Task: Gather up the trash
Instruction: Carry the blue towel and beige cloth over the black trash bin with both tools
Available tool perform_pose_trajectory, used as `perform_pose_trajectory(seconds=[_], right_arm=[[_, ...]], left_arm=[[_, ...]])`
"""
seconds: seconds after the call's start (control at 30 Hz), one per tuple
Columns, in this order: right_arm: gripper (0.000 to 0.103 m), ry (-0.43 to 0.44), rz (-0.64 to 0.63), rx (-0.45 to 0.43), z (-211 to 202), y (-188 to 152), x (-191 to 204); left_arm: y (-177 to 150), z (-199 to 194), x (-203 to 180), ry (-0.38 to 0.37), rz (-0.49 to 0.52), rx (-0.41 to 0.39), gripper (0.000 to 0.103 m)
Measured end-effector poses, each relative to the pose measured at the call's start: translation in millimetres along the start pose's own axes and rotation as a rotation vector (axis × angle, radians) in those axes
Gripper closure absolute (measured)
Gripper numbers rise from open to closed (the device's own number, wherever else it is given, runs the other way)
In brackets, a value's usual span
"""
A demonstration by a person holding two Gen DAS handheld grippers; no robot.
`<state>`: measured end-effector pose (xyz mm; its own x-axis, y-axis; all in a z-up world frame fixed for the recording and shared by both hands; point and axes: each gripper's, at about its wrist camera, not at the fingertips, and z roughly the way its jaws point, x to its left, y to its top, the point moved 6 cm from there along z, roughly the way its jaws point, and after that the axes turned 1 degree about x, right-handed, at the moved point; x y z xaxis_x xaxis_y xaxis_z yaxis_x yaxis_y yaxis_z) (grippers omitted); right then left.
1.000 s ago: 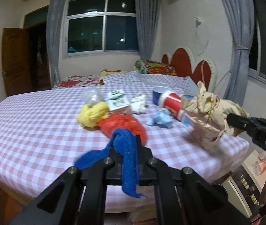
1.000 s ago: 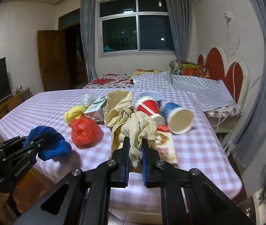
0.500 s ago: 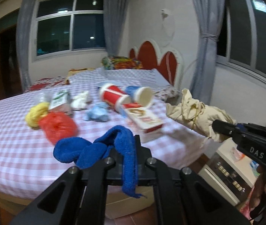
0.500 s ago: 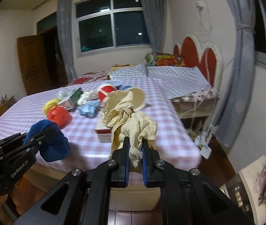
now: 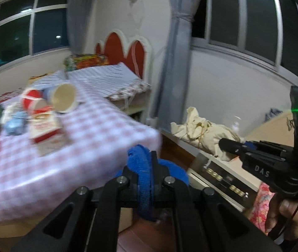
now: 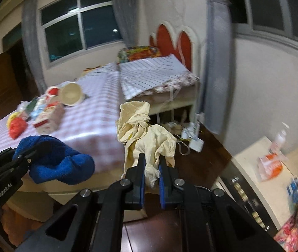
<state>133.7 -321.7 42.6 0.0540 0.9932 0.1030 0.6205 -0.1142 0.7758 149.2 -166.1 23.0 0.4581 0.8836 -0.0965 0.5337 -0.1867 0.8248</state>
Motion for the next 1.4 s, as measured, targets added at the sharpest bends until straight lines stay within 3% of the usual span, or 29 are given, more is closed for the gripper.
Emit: perform_pose_trajectory(seconds=[0.3,0.73,1.17,1.4], right_arm=[[0.092,-0.084,0.08,0.097,26,-40,-91],[0.092,-0.079,0.113,0.333,135,-121,-178],[0.092,-0.037,0.102,0.534,260,-204,-218],[0.091,0.011,0.057,0.593,305,-240,-220]], left_arm=[[-25,67,-64,-0.104,0.066,0.118,0.096],[-89,192,-106,-0.156,0.095,0.322,0.096],[-169,303,-125,-0.187,0.102,0.521,0.096],[-200,341,-129,-0.243,0.027,0.611,0.095]])
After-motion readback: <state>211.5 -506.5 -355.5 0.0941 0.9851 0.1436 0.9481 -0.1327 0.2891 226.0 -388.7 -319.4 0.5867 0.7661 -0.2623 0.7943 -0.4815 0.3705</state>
